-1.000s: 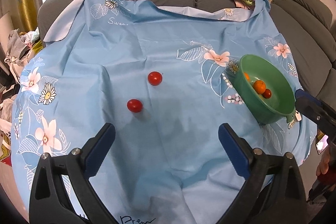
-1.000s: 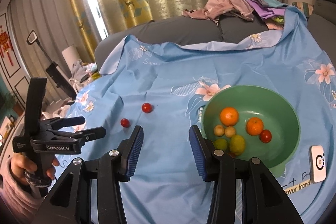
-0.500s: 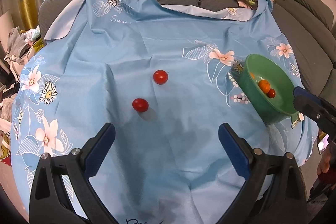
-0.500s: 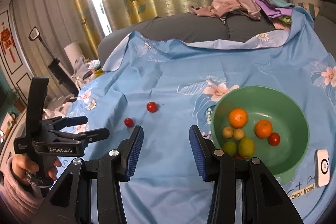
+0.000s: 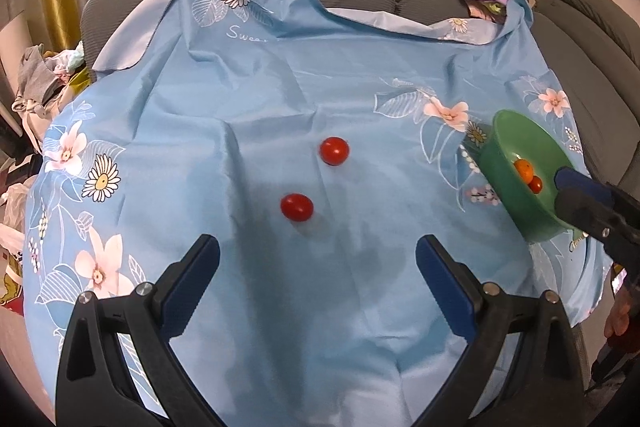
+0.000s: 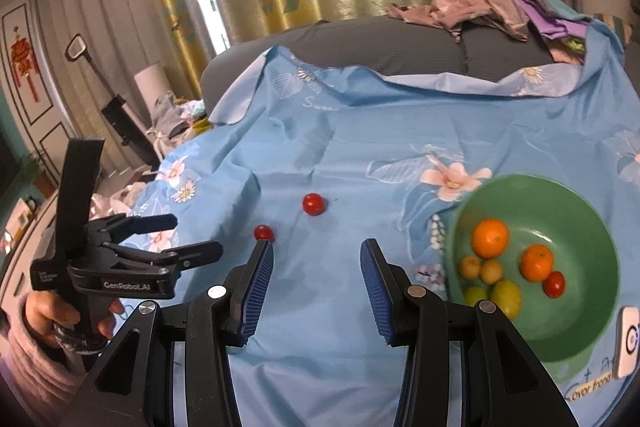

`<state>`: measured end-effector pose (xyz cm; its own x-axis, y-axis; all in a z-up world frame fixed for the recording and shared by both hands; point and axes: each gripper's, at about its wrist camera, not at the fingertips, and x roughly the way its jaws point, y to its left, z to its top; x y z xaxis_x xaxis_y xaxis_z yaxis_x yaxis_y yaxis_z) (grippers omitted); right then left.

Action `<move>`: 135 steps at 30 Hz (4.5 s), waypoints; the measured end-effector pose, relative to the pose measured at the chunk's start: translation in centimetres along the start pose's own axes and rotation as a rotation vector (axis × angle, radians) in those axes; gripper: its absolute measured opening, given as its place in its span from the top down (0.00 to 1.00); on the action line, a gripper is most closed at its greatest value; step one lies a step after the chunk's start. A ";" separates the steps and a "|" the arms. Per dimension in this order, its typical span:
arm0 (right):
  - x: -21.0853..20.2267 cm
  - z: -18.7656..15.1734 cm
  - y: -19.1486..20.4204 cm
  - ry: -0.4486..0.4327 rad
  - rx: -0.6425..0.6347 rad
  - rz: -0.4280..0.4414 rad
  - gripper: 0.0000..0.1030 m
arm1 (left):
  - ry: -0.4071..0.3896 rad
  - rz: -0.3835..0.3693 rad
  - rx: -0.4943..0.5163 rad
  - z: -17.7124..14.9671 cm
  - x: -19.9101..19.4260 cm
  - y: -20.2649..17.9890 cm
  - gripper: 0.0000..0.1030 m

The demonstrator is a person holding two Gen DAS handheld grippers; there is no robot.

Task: Organize fruits
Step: 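Withdraw both tools from the bowl toward the last cherry tomatoes, then grasp a red cherry tomato with the left tool while the right tool grasps another, then carry both cherry tomatoes over the green bowl, then open both tools to drop the cherry tomatoes into the bowl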

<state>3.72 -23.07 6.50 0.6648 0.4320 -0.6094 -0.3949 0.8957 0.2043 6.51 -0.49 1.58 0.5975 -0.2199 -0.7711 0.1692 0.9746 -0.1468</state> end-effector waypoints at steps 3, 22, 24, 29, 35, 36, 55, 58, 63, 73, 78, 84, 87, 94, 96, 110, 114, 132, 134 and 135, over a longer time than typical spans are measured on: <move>1.1 0.3 0.3 0.017 -0.007 0.004 0.55 | -0.005 0.000 -0.003 0.2 0.4 0.6 0.04; 10.5 3.6 -0.4 0.114 -0.005 0.017 0.55 | 0.029 -0.022 0.135 2.3 6.1 0.0 0.16; 11.8 4.0 -0.7 0.134 -0.005 0.028 0.55 | 0.049 -0.029 0.149 2.4 7.0 -0.1 0.22; 15.7 4.2 -1.5 0.223 -0.003 0.042 0.55 | 0.092 -0.038 0.164 2.4 8.6 -0.1 0.29; 19.3 4.1 -0.9 0.295 -0.031 0.061 0.55 | 0.131 -0.025 0.160 2.6 10.1 0.2 0.43; 19.7 4.2 -0.8 0.300 -0.037 0.065 0.55 | 0.139 -0.020 0.161 2.6 10.4 0.3 0.45; 22.2 4.1 0.1 0.340 -0.086 0.038 0.69 | 0.162 0.029 0.188 2.3 11.6 0.5 0.71; 21.0 4.2 0.2 0.319 -0.071 0.054 0.69 | 0.134 0.019 0.198 2.4 10.4 0.0 0.71; 17.2 4.3 0.1 0.249 -0.043 0.069 0.69 | 0.094 0.009 0.204 2.3 8.0 -0.8 0.71; 8.6 2.1 -0.1 0.137 -0.007 0.086 0.69 | 0.016 -0.013 0.211 0.8 2.0 -4.7 0.71; 4.1 1.2 -1.4 0.068 0.022 0.060 0.69 | -0.009 -0.021 0.239 0.5 0.4 -7.4 0.71; 0.0 0.2 -3.8 0.008 0.057 0.031 0.69 | -0.027 -0.033 0.291 0.7 -0.6 -11.4 0.71; -1.6 -0.5 -5.1 -0.020 0.075 0.011 0.69 | -0.031 -0.043 0.315 1.0 -0.7 -13.1 0.70; -4.1 -1.7 -8.4 -0.067 0.132 -0.034 0.69 | -0.029 -0.059 0.390 1.7 -0.3 -17.5 0.70; -4.6 -2.0 -9.4 -0.079 0.152 -0.043 0.69 | -0.022 -0.061 0.417 1.8 0.1 -18.9 0.70; -6.0 -3.6 -14.5 -0.098 0.238 -0.104 0.69 | 0.029 -0.097 0.524 2.7 3.7 -25.2 0.70; -5.9 -3.9 -15.6 -0.091 0.254 -0.120 0.69 | 0.037 -0.099 0.543 3.1 4.6 -26.3 0.70; -4.4 -4.3 -17.3 -0.033 0.268 -0.154 0.69 | 0.090 -0.088 0.570 3.3 7.8 -27.5 0.64; -4.2 -4.4 -17.3 -0.023 0.270 -0.166 0.69 | 0.089 -0.082 0.570 3.3 7.9 -27.4 0.58; -4.1 -4.4 -17.3 -0.017 0.269 -0.167 0.69 | 0.090 -0.080 0.567 3.4 7.9 -27.3 0.57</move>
<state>5.02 -40.84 2.07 0.7179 0.2763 -0.6389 -0.0987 0.9490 0.2995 9.26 -29.02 1.59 0.5005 -0.2635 -0.8247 0.6197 0.7742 0.1287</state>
